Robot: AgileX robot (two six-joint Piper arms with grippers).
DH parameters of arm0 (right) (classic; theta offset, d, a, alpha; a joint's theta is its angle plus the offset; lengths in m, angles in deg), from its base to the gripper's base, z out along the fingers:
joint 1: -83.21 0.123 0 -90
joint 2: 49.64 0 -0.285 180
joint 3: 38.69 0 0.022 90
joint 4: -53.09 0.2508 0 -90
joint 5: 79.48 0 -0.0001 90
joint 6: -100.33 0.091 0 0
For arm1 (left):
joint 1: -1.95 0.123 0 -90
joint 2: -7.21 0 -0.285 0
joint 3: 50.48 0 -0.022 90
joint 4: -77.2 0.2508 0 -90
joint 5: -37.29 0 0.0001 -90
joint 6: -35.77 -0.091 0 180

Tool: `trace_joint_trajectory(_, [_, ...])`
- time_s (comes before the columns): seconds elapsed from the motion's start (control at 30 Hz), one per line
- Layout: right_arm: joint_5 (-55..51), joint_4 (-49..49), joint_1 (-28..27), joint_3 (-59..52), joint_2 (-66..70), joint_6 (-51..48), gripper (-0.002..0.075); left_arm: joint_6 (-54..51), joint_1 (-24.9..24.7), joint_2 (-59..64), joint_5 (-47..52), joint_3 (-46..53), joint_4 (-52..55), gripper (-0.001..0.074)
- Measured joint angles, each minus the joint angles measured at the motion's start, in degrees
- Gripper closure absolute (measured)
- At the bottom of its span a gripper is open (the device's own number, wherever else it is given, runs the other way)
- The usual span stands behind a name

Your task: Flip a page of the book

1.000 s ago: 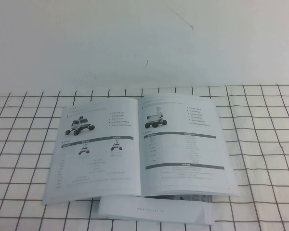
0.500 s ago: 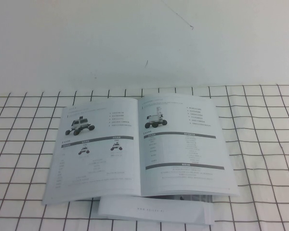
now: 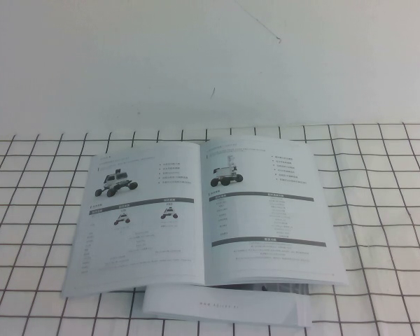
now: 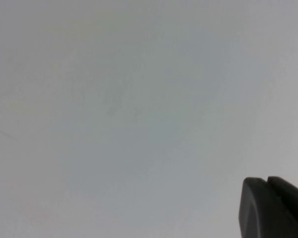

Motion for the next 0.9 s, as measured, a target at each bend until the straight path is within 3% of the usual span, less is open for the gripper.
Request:
trace_joint_trajectory(0.17, [8.9,0.0,0.0,0.1,0.0,4.8,0.0728,8.0,0.0,0.0,-11.0,0.0,0.6,0.0738])
trace_joint_trajectory(0.33, [7.7,-0.1,0.0,7.8,0.0,7.1,0.0728,10.6,0.0,-0.2,-10.4,-7.5,0.7,0.0738])
trace_joint_trajectory(0.6, [-10.8,-0.1,0.0,31.1,2.5,5.4,0.0728,4.6,0.0,3.3,8.4,-32.9,10.1,0.0738])
trace_joint_trajectory(0.9, [-36.5,-0.1,0.0,53.5,20.0,-8.1,0.0728,3.3,0.0,18.3,33.8,-53.6,20.1,0.0738])
